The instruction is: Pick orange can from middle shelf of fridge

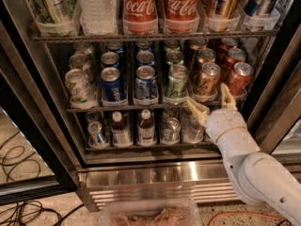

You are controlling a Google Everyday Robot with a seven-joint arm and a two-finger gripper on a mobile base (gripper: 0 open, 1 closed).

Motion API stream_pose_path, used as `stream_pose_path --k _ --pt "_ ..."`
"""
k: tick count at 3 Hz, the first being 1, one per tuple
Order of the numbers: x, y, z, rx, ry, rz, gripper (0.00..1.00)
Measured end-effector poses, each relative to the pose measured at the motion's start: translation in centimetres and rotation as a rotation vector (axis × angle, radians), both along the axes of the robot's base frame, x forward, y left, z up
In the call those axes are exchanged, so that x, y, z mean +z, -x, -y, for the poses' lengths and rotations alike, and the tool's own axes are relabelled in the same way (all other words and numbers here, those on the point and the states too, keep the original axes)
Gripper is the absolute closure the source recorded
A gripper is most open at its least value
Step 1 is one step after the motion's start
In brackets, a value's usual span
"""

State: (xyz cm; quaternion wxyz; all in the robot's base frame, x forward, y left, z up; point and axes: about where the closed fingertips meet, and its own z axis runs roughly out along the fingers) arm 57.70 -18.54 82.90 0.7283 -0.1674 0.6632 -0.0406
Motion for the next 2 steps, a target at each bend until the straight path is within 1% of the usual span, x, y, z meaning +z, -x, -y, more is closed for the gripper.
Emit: stream_pose_path --k 2 --pt "0.1 -1.48 0.58 -0.043 -0.001 0.026 0.34"
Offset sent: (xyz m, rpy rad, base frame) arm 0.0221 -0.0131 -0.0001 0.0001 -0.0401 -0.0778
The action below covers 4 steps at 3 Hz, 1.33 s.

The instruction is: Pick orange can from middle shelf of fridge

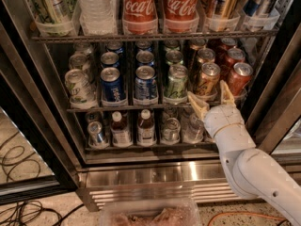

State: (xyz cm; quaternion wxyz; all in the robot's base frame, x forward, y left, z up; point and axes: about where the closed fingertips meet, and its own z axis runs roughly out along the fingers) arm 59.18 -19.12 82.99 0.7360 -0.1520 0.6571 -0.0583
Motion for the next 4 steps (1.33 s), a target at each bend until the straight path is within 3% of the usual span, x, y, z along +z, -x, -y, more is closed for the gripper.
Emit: stream_pose_path --k 4 --pt "0.0 -2.5 0.9 -0.06 -0.051 0.021 0.42"
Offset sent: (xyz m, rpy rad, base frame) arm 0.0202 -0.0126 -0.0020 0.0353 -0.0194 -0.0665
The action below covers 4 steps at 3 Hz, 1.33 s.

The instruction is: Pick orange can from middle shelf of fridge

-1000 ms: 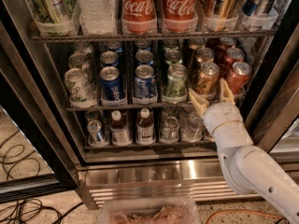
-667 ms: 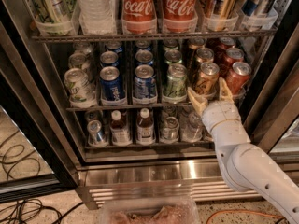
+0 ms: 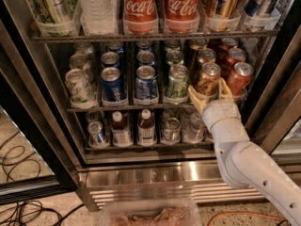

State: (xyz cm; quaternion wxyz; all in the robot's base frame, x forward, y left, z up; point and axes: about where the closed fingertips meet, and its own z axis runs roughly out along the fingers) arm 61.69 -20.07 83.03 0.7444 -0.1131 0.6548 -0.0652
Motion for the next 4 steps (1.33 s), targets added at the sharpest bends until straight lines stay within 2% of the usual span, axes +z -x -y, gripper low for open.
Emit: stream_pose_path --k 3,4 --pt "0.46 -0.09 -0.16 -0.009 -0.013 0.011 0.43" --pt "0.66 -0.22 -0.19 -0.006 -0.025 0.012 0.62"
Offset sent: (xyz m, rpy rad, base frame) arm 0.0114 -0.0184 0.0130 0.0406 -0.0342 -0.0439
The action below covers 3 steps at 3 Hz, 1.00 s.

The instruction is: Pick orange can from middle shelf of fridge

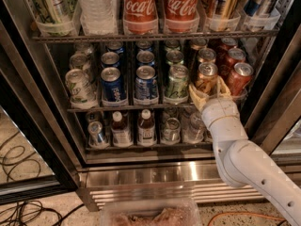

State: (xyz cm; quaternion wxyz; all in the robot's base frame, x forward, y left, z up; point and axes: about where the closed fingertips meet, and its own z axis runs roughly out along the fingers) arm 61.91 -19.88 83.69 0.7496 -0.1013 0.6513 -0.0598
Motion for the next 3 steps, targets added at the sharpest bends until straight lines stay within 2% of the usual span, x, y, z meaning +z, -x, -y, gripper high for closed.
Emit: stream_pose_path --k 1,2,3 --pt "0.23 -0.17 0.09 0.005 -0.017 -0.004 0.85" --pt "0.23 -0.17 0.09 0.005 -0.017 -0.004 1.0" --pt "0.23 -0.18 0.09 0.006 -0.017 -0.004 1.0"
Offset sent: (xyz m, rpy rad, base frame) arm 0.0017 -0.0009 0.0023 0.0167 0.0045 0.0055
